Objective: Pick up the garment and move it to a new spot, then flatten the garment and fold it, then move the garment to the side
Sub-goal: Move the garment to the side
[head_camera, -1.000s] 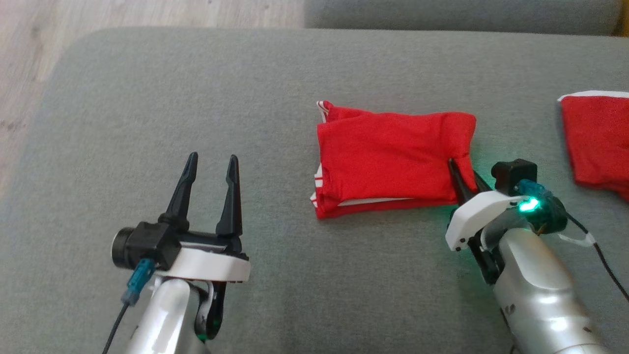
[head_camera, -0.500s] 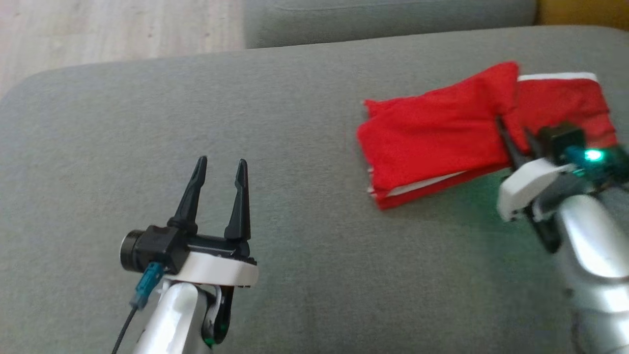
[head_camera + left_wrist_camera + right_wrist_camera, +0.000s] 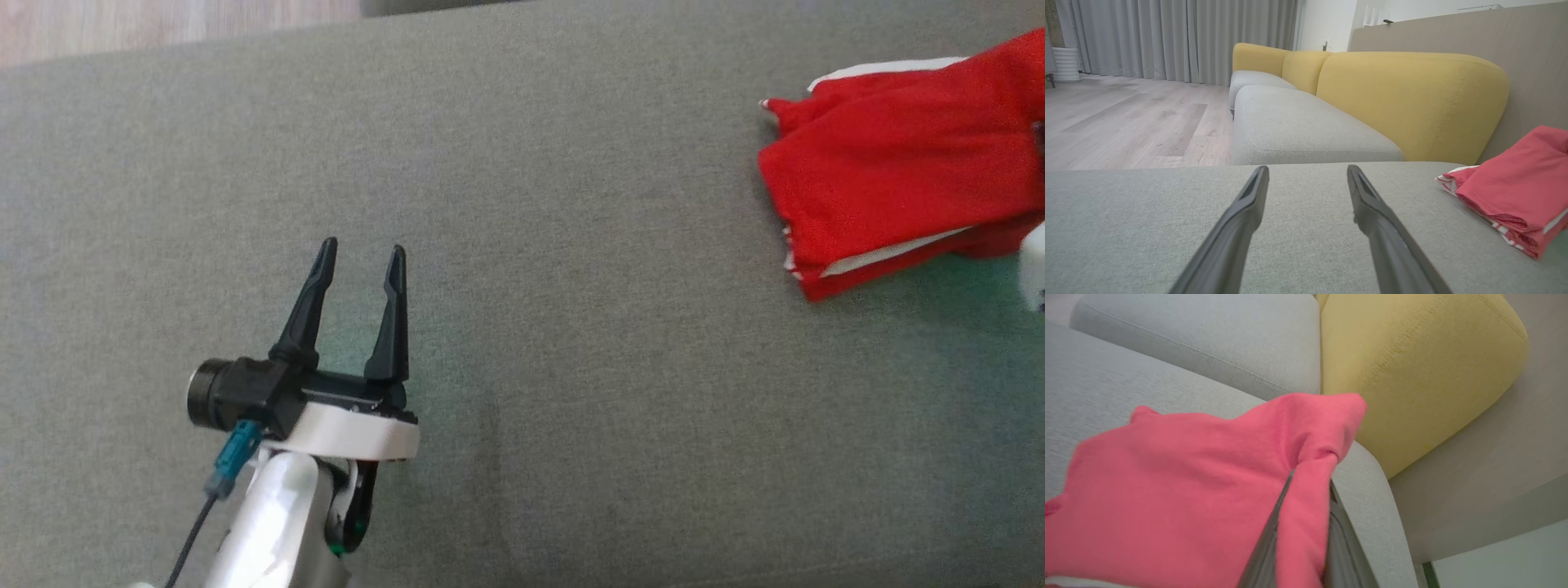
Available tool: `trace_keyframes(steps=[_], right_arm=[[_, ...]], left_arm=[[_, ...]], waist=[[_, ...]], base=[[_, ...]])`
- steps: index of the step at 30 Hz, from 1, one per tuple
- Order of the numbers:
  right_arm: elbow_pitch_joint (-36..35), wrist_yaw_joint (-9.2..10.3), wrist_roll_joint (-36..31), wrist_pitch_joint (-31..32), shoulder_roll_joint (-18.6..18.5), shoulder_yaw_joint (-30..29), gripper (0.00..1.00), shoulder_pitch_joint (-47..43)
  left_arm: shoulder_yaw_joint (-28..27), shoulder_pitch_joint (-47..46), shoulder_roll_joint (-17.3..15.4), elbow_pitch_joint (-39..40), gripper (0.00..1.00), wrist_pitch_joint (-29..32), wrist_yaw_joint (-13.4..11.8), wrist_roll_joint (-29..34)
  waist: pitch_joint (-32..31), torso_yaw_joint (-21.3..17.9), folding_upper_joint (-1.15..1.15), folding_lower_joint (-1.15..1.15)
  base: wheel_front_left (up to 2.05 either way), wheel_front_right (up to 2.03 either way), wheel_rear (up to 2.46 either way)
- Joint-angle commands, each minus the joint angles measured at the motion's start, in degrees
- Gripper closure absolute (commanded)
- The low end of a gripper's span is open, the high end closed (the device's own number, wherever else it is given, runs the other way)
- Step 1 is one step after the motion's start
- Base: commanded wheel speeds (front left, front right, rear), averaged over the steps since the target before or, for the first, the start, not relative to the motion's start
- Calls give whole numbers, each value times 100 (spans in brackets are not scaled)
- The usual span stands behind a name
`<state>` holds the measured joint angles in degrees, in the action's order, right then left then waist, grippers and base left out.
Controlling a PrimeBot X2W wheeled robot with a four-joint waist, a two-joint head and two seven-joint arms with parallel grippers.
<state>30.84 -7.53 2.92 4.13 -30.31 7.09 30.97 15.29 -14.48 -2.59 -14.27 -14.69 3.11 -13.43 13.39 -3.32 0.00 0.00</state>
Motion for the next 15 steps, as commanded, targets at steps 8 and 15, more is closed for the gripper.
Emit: trace_keyframes(steps=[8, 15], right_arm=[[341, 4, -271, -19, -517, -601, 100, 496], [778, 4, -506, -116, -405, -1038, 100, 630]], left_arm=[[-300, -304, -32, 178, 0, -30, 108, 146], [-536, -382, -31, 188, 0, -30, 151, 174]], waist=[[340, 107, 0, 0], [482, 190, 0, 0]], base=[[0, 0, 0], [0, 0, 0]])
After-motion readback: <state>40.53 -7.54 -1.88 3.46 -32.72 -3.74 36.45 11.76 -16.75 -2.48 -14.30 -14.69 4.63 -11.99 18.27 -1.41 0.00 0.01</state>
